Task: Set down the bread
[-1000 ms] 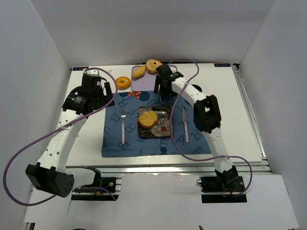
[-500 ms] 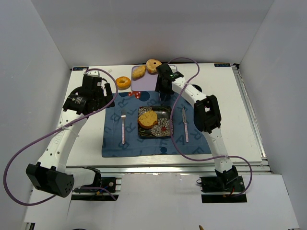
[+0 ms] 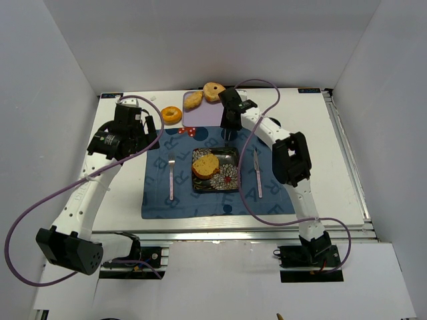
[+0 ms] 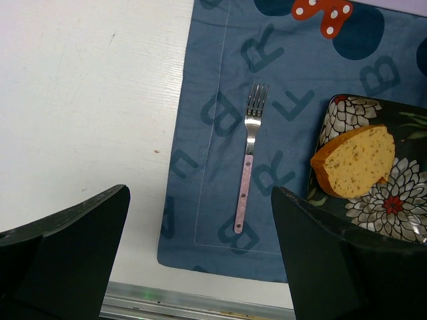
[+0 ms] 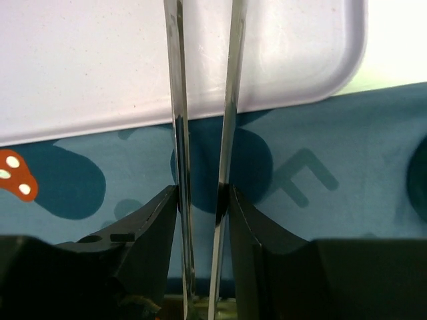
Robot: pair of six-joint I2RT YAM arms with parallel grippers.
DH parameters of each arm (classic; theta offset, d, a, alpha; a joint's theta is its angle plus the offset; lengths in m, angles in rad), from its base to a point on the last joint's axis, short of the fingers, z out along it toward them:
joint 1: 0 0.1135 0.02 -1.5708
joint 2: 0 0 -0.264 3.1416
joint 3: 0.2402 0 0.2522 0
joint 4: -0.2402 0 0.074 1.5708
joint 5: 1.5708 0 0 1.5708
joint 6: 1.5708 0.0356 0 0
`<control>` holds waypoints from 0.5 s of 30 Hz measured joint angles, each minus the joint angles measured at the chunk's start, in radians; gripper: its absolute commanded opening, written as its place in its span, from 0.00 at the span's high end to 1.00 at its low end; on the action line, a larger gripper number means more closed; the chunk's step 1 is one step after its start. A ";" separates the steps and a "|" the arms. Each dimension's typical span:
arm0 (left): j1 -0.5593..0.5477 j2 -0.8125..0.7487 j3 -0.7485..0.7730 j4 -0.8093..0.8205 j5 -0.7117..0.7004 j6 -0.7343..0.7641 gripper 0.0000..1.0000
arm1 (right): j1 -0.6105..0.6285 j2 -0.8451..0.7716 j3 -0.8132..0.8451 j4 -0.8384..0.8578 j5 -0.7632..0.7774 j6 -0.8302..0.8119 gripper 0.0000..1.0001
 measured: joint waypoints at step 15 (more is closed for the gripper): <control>0.000 -0.015 0.000 0.003 0.000 0.000 0.02 | 0.000 -0.134 -0.084 0.036 -0.056 -0.007 0.58</control>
